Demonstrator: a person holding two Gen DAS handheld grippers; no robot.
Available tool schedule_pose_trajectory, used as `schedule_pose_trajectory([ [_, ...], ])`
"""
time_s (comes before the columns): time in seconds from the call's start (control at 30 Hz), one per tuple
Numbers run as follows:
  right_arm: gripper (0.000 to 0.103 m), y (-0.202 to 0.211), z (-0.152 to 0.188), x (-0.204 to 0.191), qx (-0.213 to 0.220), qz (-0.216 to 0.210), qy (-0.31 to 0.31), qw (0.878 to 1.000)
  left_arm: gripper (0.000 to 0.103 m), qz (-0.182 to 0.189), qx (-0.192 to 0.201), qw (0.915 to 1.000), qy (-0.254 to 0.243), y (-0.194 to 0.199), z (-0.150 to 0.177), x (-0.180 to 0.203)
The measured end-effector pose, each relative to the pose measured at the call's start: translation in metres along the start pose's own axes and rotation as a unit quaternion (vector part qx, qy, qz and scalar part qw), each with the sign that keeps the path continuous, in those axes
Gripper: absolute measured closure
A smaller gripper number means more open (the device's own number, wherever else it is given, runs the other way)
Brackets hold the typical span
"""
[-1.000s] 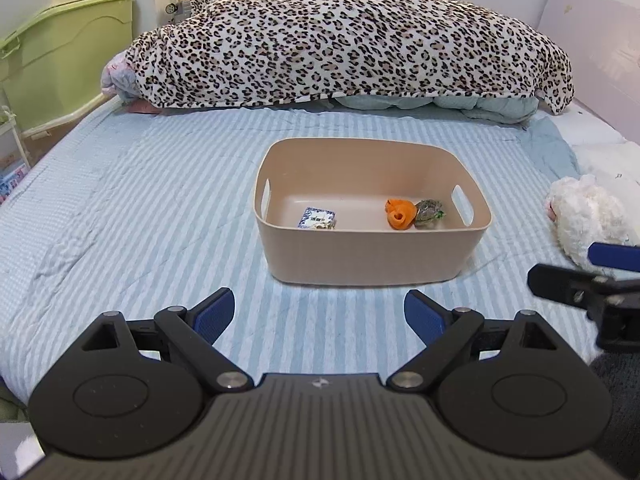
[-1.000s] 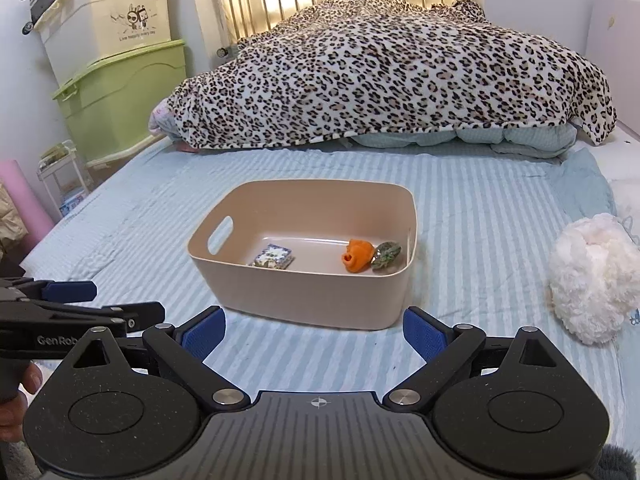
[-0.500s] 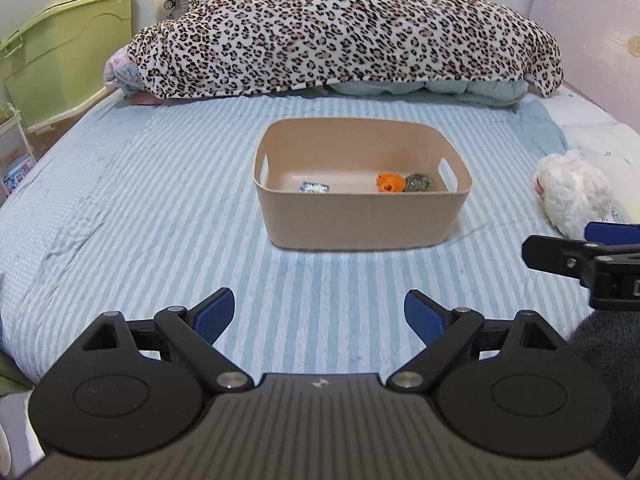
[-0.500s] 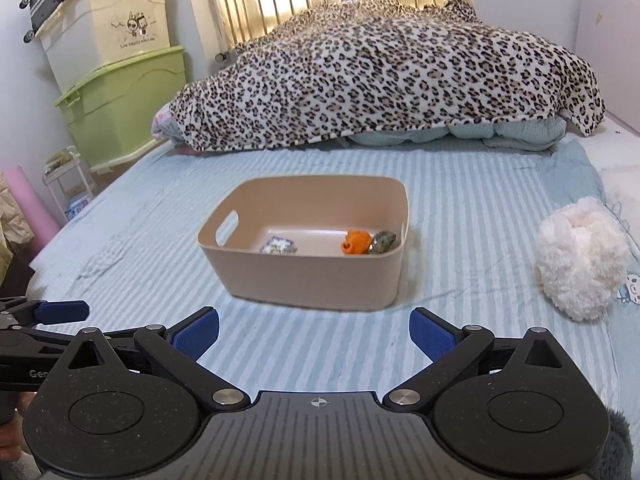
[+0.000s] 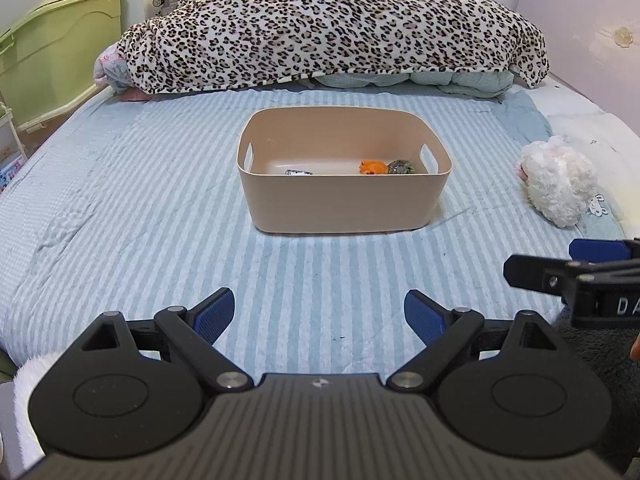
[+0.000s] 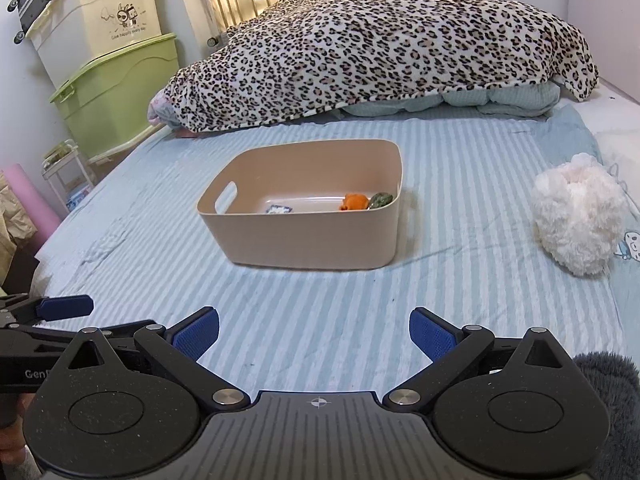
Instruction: Organize objects
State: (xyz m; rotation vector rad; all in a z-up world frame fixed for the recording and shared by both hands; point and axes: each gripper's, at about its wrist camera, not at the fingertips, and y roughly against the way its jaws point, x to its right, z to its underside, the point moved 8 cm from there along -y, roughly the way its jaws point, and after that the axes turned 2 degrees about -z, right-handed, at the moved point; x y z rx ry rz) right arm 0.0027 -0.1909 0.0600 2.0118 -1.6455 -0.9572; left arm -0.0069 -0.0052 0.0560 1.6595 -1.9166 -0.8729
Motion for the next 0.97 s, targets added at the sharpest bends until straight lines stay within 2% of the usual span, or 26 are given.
schedule_pose_trajectory([
  [0.77, 0.0, 0.0054, 0.0039, -0.0067, -0.004, -0.004, 0.008, 1.0, 0.011, 0.003, 0.003, 1.0, -0.005, 0.0044, -0.0037, 0.0035],
  [0.97, 0.0, 0.0042, 0.0041, -0.0069, -0.008, -0.005, 0.007, 1.0, 0.011, 0.017, 0.001, 0.9998, -0.007, 0.0022, -0.0026, 0.0076],
])
